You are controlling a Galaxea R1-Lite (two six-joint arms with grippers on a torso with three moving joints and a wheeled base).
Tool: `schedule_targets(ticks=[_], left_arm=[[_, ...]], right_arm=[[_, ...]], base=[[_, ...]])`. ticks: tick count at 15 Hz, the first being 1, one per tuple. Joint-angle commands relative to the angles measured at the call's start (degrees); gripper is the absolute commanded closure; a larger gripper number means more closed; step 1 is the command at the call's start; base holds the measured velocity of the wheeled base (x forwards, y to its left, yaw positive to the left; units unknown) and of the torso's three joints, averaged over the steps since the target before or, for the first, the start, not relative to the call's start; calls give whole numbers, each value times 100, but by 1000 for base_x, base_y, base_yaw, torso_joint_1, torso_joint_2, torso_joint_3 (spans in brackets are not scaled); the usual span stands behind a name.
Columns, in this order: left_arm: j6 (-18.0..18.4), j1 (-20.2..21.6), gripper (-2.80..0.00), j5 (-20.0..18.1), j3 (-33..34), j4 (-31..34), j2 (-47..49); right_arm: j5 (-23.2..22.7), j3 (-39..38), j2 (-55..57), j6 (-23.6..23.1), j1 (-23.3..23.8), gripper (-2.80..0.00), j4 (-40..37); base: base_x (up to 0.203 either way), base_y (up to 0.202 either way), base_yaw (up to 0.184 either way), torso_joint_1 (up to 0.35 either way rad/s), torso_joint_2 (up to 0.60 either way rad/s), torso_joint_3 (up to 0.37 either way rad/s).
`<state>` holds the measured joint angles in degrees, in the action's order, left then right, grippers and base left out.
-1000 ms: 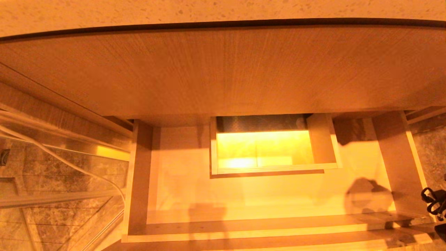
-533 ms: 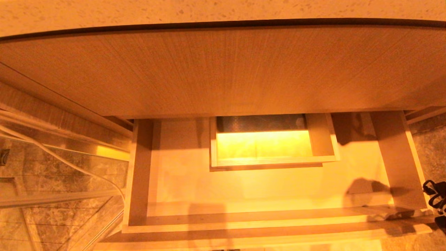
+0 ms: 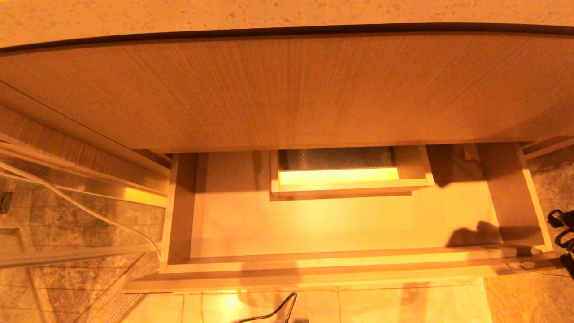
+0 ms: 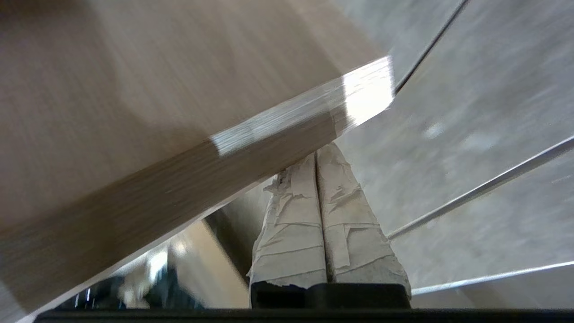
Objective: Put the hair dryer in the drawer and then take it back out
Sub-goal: Close the drawer
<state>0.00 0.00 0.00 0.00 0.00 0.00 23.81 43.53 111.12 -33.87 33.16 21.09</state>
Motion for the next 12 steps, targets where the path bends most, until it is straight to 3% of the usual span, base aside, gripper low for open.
schedule_targets(ticks=[1,3,7,9,12], left_arm=[[0,0,-280,0,0,0,0],[0,0,-280,0,0,0,0],[0,0,-280,0,0,0,0],[0,0,-280,0,0,0,0],[0,0,-280,0,0,0,0]], right_arm=[[19,62,-129,-14,-58,0,120],[-19,157,-284,2,-147,0,218],[-546,328,-663,-114,-206,0,214],[-1110,307,-876,-448,-160,0,174],[-1325,339,-926,-530,-134,0,269]], base=[[0,0,0,0,0,0],[0,0,0,0,0,0],[0,0,0,0,0,0],[0,0,0,0,0,0],[0,0,0,0,0,0]])
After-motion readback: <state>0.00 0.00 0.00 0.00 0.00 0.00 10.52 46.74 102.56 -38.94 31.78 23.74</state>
